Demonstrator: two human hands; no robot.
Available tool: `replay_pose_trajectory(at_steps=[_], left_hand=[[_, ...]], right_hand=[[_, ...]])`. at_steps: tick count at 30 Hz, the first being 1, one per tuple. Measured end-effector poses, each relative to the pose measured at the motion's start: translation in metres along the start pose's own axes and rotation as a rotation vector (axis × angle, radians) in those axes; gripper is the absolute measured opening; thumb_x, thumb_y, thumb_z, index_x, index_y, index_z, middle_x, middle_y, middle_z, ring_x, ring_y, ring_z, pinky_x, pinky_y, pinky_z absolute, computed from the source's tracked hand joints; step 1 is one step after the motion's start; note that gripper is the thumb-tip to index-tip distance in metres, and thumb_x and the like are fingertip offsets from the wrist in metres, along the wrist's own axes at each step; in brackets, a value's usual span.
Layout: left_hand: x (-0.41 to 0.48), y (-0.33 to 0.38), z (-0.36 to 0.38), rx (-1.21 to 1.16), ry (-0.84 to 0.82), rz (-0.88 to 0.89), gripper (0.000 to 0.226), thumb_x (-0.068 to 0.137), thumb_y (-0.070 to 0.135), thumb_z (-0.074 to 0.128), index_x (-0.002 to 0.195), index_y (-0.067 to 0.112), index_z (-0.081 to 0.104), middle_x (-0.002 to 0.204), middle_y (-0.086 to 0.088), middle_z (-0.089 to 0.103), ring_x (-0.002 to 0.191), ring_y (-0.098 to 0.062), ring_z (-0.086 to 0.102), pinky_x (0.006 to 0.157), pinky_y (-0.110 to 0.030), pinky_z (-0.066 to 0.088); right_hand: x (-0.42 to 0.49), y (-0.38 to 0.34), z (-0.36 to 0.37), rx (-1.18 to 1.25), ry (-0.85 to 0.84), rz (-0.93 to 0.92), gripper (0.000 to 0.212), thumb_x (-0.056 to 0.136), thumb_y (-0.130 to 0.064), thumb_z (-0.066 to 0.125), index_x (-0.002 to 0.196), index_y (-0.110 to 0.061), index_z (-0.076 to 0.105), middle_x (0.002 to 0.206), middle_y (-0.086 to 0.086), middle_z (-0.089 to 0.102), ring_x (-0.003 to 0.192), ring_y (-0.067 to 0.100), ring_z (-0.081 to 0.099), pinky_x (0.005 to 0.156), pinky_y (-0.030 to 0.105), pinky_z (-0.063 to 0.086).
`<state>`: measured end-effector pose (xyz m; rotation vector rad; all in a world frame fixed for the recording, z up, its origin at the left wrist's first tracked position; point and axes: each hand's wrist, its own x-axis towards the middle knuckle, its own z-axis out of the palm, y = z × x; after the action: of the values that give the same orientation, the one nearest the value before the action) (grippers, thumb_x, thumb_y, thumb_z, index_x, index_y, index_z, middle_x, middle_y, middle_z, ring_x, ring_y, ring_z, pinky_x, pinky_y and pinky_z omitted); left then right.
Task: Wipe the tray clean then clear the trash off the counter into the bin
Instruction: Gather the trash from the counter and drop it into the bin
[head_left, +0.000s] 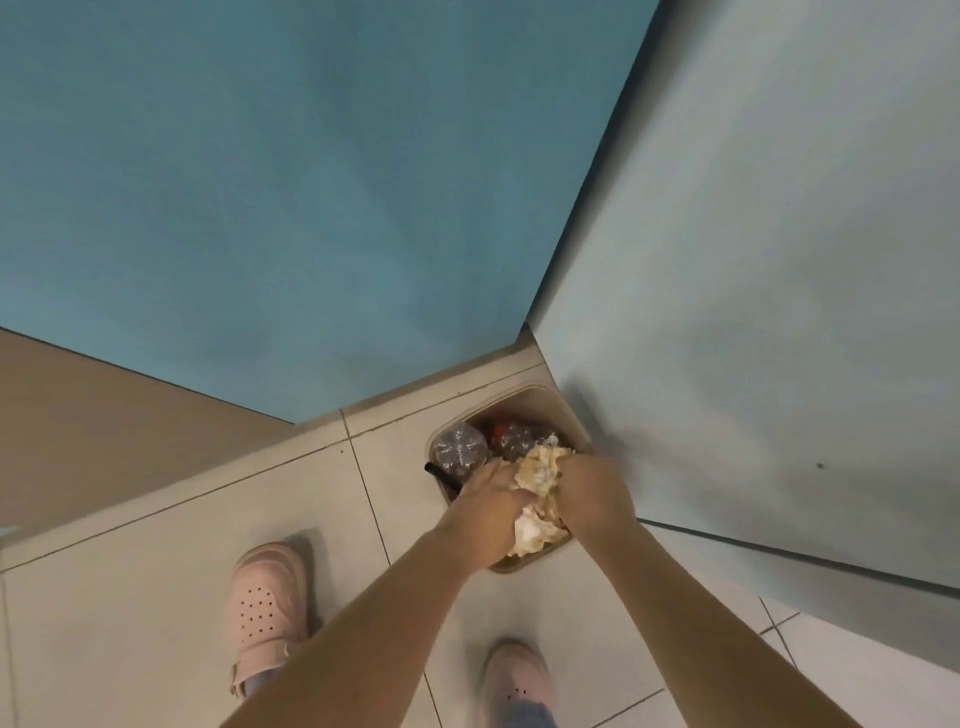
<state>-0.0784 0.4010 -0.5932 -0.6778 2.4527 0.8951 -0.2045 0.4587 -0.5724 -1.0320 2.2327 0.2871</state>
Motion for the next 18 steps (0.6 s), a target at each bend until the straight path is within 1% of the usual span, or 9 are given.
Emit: replay_pose_trajectory(at_steps=[3, 4, 5, 7, 10, 12, 14, 16, 18], left_hand=[[-0.040, 0.008, -0.040, -0.307, 0.289, -0.080, 0.035, 0.091, 0.008, 0.048, 0.119, 0.020, 0.064, 0.133, -0.003, 0.050, 0.128, -0.020, 0.040, 0.110, -0.026, 0.028], [-0.056, 0.012, -0.057, -0.386, 0.399, -0.109, 0.032, 0.090, 0.007, 0.048, 0.112, 0.019, 0.068, 0.124, -0.001, 0.056, 0.121, -0.018, 0.046, 0.106, -0.023, 0.033], [-0.074, 0.018, -0.078, -0.441, 0.511, -0.129, 0.030, 0.089, 0.005, 0.049, 0.106, 0.017, 0.070, 0.115, 0.001, 0.060, 0.114, -0.017, 0.050, 0.102, -0.020, 0.036], [-0.115, 0.033, -0.127, -0.484, 0.710, -0.154, 0.026, 0.087, 0.001, 0.055, 0.099, 0.016, 0.072, 0.102, 0.007, 0.062, 0.103, -0.014, 0.053, 0.091, -0.007, 0.035], [-0.182, 0.054, -0.211, -0.460, 0.951, -0.126, 0.024, 0.085, 0.002, 0.057, 0.096, 0.018, 0.071, 0.094, 0.012, 0.061, 0.092, -0.006, 0.055, 0.078, -0.006, 0.039], [-0.231, 0.071, -0.267, -0.469, 1.059, -0.093, 0.022, 0.085, 0.010, 0.053, 0.096, 0.019, 0.070, 0.091, 0.011, 0.063, 0.088, 0.000, 0.054, 0.075, -0.007, 0.039], [-0.277, 0.086, -0.316, -0.494, 1.137, -0.081, 0.020, 0.088, 0.012, 0.054, 0.098, 0.020, 0.069, 0.091, 0.013, 0.064, 0.086, 0.005, 0.052, 0.075, -0.003, 0.037], [-0.317, 0.093, -0.358, -0.503, 1.197, -0.060, 0.021, 0.089, 0.010, 0.057, 0.103, 0.023, 0.067, 0.090, 0.017, 0.062, 0.082, 0.007, 0.052, 0.071, -0.003, 0.038], [-0.353, 0.089, -0.397, -0.552, 1.222, -0.043, 0.023, 0.091, 0.012, 0.056, 0.105, 0.029, 0.065, 0.088, 0.021, 0.061, 0.078, 0.002, 0.054, 0.068, -0.009, 0.042]], right_hand=[[-0.033, -0.019, -0.053, 0.282, 0.115, -0.036, 0.036, 0.092, -0.029, 0.055, 0.127, -0.024, 0.056, 0.120, 0.000, 0.064, 0.108, 0.019, 0.060, 0.089, 0.028, 0.044], [-0.048, -0.028, -0.073, 0.367, 0.162, -0.065, 0.039, 0.090, -0.034, 0.057, 0.128, -0.027, 0.056, 0.119, -0.003, 0.065, 0.105, 0.016, 0.060, 0.088, 0.026, 0.044], [-0.064, -0.038, -0.093, 0.434, 0.222, -0.106, 0.039, 0.088, -0.037, 0.059, 0.127, -0.030, 0.057, 0.116, -0.007, 0.065, 0.101, 0.012, 0.061, 0.084, 0.023, 0.045], [-0.104, -0.060, -0.137, 0.561, 0.329, -0.206, 0.037, 0.086, -0.041, 0.061, 0.123, -0.034, 0.058, 0.112, -0.014, 0.063, 0.097, 0.004, 0.059, 0.082, 0.020, 0.045], [-0.169, -0.098, -0.207, 0.784, 0.519, -0.365, 0.032, 0.084, -0.037, 0.066, 0.115, -0.035, 0.062, 0.108, -0.018, 0.059, 0.095, 0.000, 0.058, 0.082, 0.025, 0.050], [-0.215, -0.127, -0.257, 0.886, 0.655, -0.472, 0.026, 0.083, -0.034, 0.068, 0.109, -0.035, 0.063, 0.104, -0.018, 0.058, 0.094, 0.002, 0.058, 0.078, 0.022, 0.049], [-0.256, -0.157, -0.302, 0.967, 0.744, -0.574, 0.025, 0.082, -0.035, 0.069, 0.106, -0.032, 0.064, 0.103, -0.015, 0.059, 0.093, 0.006, 0.059, 0.075, 0.018, 0.047], [-0.284, -0.191, -0.341, 0.981, 0.779, -0.665, 0.026, 0.081, -0.036, 0.068, 0.106, -0.031, 0.064, 0.104, -0.014, 0.058, 0.092, 0.005, 0.058, 0.075, 0.013, 0.044], [-0.301, -0.228, -0.373, 0.953, 0.771, -0.736, 0.026, 0.083, -0.034, 0.068, 0.108, -0.034, 0.062, 0.106, -0.015, 0.056, 0.092, 0.002, 0.056, 0.074, 0.008, 0.041]])
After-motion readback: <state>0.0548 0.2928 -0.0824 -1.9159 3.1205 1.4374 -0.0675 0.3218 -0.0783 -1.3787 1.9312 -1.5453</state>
